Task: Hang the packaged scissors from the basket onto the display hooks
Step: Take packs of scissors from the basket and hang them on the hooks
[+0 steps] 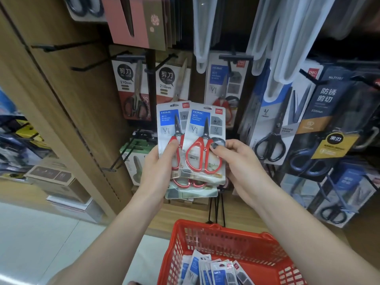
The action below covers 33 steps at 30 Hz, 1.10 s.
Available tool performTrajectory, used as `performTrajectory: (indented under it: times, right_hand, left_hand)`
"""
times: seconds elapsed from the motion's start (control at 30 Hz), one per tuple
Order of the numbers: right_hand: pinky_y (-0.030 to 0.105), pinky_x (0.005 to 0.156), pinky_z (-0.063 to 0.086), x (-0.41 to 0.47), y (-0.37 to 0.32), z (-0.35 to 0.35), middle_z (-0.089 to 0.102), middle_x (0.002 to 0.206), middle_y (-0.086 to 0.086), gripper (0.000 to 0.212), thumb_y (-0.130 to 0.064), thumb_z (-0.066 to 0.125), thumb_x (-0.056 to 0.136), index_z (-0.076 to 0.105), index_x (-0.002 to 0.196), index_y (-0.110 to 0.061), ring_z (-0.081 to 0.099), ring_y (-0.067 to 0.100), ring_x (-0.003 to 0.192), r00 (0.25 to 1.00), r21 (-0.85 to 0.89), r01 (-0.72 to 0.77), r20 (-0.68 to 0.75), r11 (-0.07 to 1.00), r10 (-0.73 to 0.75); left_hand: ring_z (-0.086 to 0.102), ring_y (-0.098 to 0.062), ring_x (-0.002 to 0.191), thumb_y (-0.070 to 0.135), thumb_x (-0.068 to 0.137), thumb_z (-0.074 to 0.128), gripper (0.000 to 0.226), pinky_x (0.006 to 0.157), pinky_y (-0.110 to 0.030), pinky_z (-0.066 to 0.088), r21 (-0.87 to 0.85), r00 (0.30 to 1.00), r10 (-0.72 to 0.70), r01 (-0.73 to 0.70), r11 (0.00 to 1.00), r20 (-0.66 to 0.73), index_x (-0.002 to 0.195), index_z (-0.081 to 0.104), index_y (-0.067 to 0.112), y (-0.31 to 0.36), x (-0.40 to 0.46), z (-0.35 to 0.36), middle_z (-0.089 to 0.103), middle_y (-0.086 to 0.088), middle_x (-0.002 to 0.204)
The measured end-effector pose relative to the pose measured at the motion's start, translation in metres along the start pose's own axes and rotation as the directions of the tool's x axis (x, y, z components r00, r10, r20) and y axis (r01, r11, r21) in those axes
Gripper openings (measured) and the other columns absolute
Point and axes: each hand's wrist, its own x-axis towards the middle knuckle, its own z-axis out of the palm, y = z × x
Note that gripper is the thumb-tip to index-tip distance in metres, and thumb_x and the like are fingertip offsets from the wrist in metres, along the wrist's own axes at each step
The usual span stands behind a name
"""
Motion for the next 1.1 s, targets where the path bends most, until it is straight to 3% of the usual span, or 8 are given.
performTrajectory:
  times: [0.13, 0.27, 0.47, 0.63, 0.73, 0.87, 0.97, 1.1]
  right_hand:
    - [0.046, 0.073, 0.064, -0.014, 0.003, -0.015, 0.079, 0.105, 0.016, 0.011, -0.012, 0.067, 0.1, 0.061, 0.109, -0.011, 0.078, 0.032, 0.091, 0.999, 0.07, 0.002, 0.054, 0.998, -0.006]
    - [0.04, 0.07, 0.064, -0.03, 0.007, -0.029, 0.078, 0.104, 0.014, 0.017, -0.01, 0.068, 0.095, 0.06, 0.11, -0.01, 0.077, 0.03, 0.093, 0.984, 0.124, 0.133, 0.1, 0.983, -0.145]
    - [0.029, 0.066, 0.061, -0.048, 0.004, -0.03, 0.079, 0.106, 0.012, 0.018, -0.016, 0.071, 0.091, 0.072, 0.097, -0.033, 0.078, 0.027, 0.096, 0.928, 0.114, 0.33, 0.145, 0.937, -0.344]
    - [0.032, 0.053, 0.061, -0.046, -0.01, -0.021, 0.079, 0.101, 0.01, 0.015, -0.02, 0.071, 0.094, 0.07, 0.092, -0.034, 0.079, 0.029, 0.084, 0.925, 0.103, 0.366, 0.073, 0.925, -0.374]
    - [0.044, 0.068, 0.066, -0.04, -0.012, -0.017, 0.078, 0.098, 0.014, 0.013, -0.019, 0.072, 0.095, 0.07, 0.092, -0.031, 0.078, 0.03, 0.087, 0.919, 0.087, 0.392, 0.012, 0.916, -0.395]
    - [0.04, 0.078, 0.064, -0.019, -0.017, -0.011, 0.079, 0.096, 0.011, 0.013, -0.019, 0.071, 0.096, 0.062, 0.105, -0.021, 0.079, 0.025, 0.092, 0.925, 0.01, 0.373, -0.073, 0.928, -0.372]
    - [0.047, 0.087, 0.063, 0.016, -0.025, -0.007, 0.08, 0.097, 0.005, 0.015, -0.017, 0.072, 0.097, 0.06, 0.108, -0.018, 0.079, 0.023, 0.092, 0.938, -0.032, 0.294, -0.184, 0.955, -0.294]
    - [0.03, 0.076, 0.058, 0.064, -0.035, 0.001, 0.073, 0.106, 0.005, 0.021, -0.025, 0.073, 0.096, 0.06, 0.108, -0.014, 0.072, 0.022, 0.092, 0.912, -0.164, 0.216, -0.319, 0.963, -0.259]
  left_hand:
    - [0.081, -0.025, 0.091, 0.048, 0.103, 0.063, 0.031, 0.089, -0.053, 0.064, 0.022, 1.0, 0.012, -0.012, 1.0, -0.027, 0.125, 0.068, 0.027, 0.0, 0.001, -0.003, 0.083, -0.001, 0.104]
    - [0.082, -0.024, 0.091, 0.049, 0.101, 0.065, 0.028, 0.089, -0.055, 0.064, 0.009, 0.997, 0.019, -0.019, 1.0, -0.072, 0.121, 0.069, 0.029, 0.001, 0.003, -0.004, 0.083, 0.0, 0.102]
    - [0.082, -0.022, 0.089, 0.048, 0.102, 0.065, 0.025, 0.086, -0.051, 0.065, 0.017, 0.995, 0.039, -0.037, 0.999, -0.087, 0.118, 0.069, 0.03, 0.0, 0.004, -0.005, 0.083, 0.001, 0.101]
    - [0.081, -0.022, 0.09, 0.048, 0.103, 0.063, 0.029, 0.088, -0.051, 0.064, 0.044, 0.995, 0.049, -0.045, 0.998, -0.087, 0.122, 0.069, 0.027, 0.0, 0.003, -0.002, 0.083, 0.001, 0.102]
    - [0.081, -0.022, 0.09, 0.049, 0.102, 0.064, 0.03, 0.087, -0.05, 0.065, 0.055, 0.995, 0.05, -0.045, 0.997, -0.091, 0.123, 0.069, 0.028, 0.0, 0.002, -0.001, 0.083, 0.001, 0.102]
    - [0.081, -0.018, 0.088, 0.049, 0.102, 0.063, 0.031, 0.083, -0.045, 0.066, 0.08, 0.991, 0.054, -0.045, 0.996, -0.12, 0.124, 0.069, 0.028, -0.001, 0.003, -0.002, 0.083, 0.004, 0.1]
    - [0.081, -0.017, 0.089, 0.048, 0.102, 0.064, 0.028, 0.086, -0.047, 0.066, 0.088, 0.988, 0.051, -0.039, 0.995, -0.143, 0.122, 0.07, 0.029, -0.002, 0.003, -0.004, 0.083, 0.006, 0.1]
    - [0.081, -0.018, 0.091, 0.049, 0.102, 0.064, 0.031, 0.088, -0.052, 0.065, 0.09, 0.989, 0.039, -0.026, 0.996, -0.14, 0.125, 0.069, 0.029, -0.003, 0.003, -0.004, 0.082, 0.005, 0.102]
